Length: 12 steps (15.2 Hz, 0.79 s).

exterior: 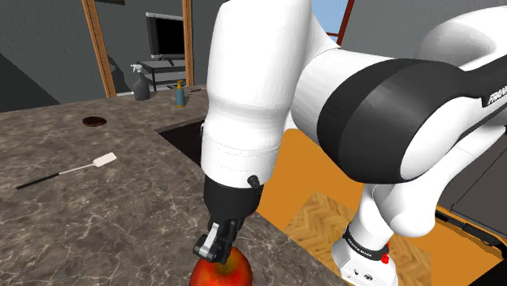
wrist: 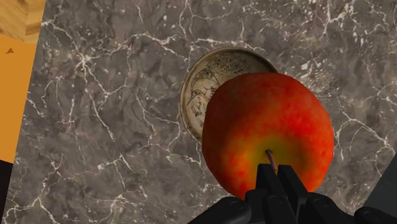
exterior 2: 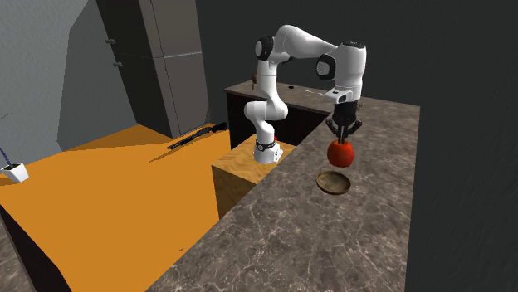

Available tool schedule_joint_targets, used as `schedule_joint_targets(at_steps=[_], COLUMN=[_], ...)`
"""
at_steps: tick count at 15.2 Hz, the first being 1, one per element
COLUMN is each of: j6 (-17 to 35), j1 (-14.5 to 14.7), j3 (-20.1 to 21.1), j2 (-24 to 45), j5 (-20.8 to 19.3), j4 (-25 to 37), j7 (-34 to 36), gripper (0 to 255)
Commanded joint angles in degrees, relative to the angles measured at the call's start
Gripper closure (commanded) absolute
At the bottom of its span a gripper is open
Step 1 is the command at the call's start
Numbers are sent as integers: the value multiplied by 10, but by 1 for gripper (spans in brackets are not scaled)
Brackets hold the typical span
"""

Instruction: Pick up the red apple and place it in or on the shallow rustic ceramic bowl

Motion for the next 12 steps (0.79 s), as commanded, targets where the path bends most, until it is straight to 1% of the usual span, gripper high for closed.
schedule_joint_targets(at_steps=[1,12], j6=[17,103], j1=[1,3], j3=[3,14], j2=[2,20], j5=[0,-2], j4=[-14,-84], j7=[1,2], gripper=[255,255])
